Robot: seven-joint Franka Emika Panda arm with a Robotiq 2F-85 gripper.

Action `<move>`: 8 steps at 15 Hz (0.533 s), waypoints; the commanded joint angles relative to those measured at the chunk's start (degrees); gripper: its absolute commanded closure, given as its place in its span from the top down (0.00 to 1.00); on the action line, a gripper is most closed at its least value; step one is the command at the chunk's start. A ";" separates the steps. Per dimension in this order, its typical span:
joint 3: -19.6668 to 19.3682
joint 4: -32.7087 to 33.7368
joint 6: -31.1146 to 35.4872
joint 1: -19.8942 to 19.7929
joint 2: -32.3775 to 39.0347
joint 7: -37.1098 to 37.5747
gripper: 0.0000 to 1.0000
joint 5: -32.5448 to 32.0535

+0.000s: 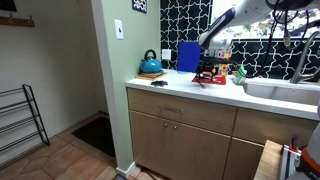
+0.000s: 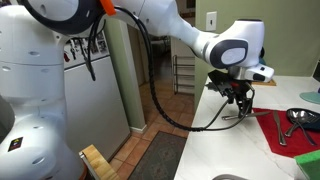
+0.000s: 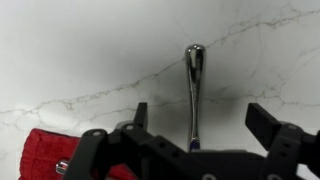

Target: Pick up the dinner knife of the counter top and move it onto the red towel that is on the counter top

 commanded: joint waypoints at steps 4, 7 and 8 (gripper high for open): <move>0.71 1.28 1.54 -0.63 1.14 -3.37 1.00 1.40; 1.81 2.23 1.37 -1.60 2.41 -8.41 1.00 3.97; 2.14 2.52 1.04 -1.90 2.80 -10.17 1.00 5.12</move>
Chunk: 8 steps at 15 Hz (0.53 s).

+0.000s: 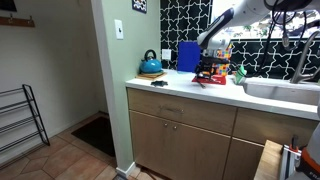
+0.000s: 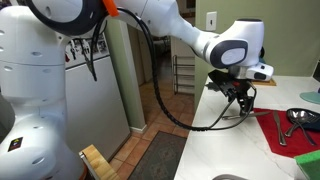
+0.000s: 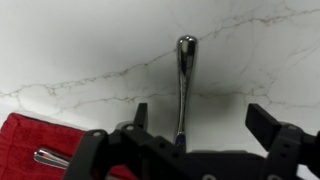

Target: Pick up the dinner knife of the counter top and move it onto the red towel that is on the counter top

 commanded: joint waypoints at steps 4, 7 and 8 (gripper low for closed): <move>2.57 3.21 -0.63 -3.35 4.31 -9.36 1.00 7.73; 3.07 3.95 -1.30 -4.56 5.66 -11.32 1.00 9.67; 3.28 4.17 -1.43 -4.96 6.11 -11.84 1.00 10.20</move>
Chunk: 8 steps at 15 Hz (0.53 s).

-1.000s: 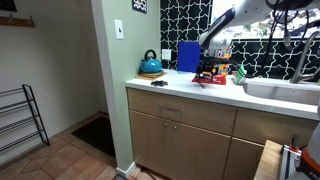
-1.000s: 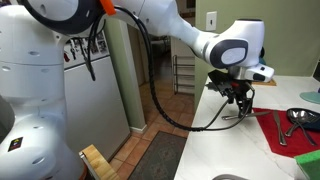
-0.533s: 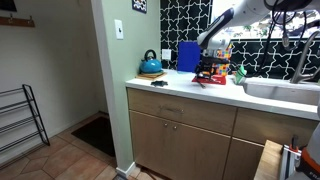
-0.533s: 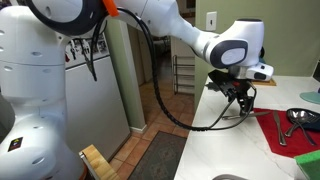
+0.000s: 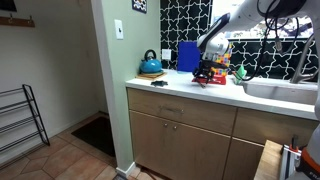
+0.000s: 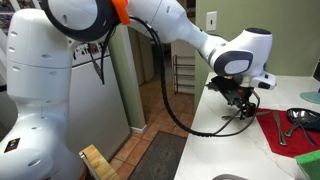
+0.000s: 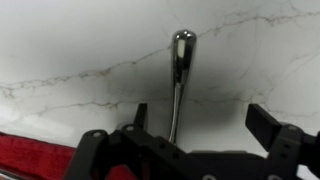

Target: Pick up the dinner knife of the counter top and move it onto the red towel that is on the counter top

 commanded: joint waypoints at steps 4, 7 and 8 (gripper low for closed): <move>2.08 2.27 -1.98 -3.84 3.45 -5.23 1.00 5.33; 2.36 3.05 -2.48 -4.62 4.44 -5.85 1.00 6.52; 2.51 3.33 -2.71 -4.88 4.73 -6.17 1.00 6.78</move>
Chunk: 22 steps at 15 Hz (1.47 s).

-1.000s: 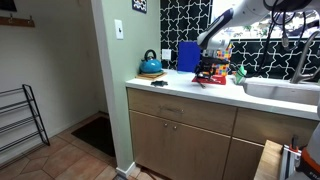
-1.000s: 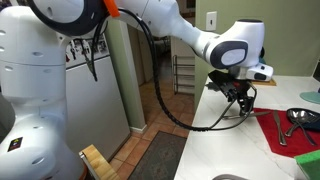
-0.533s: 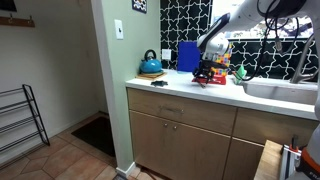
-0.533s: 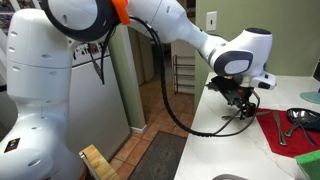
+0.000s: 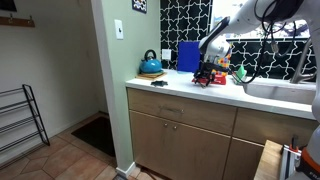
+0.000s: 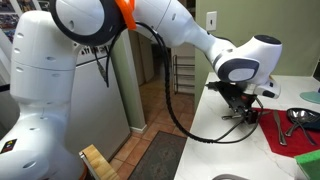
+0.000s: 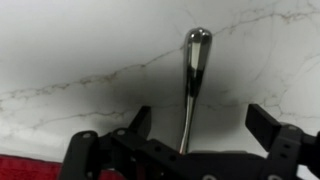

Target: Pick up the dinner knife of the counter top and move it onto the red towel that is on the counter top

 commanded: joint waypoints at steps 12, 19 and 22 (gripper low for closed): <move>0.67 7.10 -6.26 -2.38 6.29 0.32 0.82 0.69; 0.63 8.90 -7.76 -2.25 6.31 0.13 0.34 0.37; 0.69 9.36 -7.86 -2.21 6.35 0.06 0.12 0.28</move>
